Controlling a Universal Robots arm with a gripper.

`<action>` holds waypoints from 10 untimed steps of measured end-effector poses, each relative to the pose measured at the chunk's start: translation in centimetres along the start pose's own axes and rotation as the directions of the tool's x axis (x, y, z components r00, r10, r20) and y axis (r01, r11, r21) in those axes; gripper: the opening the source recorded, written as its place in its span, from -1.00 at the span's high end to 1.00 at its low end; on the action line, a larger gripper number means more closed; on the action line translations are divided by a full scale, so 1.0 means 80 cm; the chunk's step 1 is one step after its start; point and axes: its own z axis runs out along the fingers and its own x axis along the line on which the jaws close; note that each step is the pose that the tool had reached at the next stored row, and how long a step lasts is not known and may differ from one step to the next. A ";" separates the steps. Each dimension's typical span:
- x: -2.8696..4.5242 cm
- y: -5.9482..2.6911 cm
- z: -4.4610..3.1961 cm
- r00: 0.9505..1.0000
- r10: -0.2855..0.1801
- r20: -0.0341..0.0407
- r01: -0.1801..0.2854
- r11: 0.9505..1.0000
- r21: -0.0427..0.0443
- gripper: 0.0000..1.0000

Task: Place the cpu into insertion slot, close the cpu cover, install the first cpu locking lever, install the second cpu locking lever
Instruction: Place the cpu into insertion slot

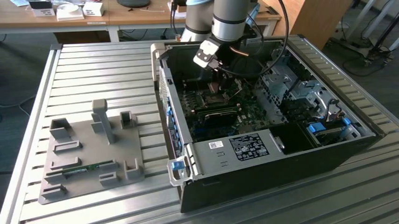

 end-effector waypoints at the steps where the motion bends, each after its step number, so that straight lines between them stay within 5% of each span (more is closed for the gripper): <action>1: 0.0000 0.000 0.0009 1.000 0.000 0.000 0.000 1.000 0.000 -0.08; 10: 0.0032 -0.001 0.0080 1.000 0.000 0.000 0.000 1.000 0.000 -0.08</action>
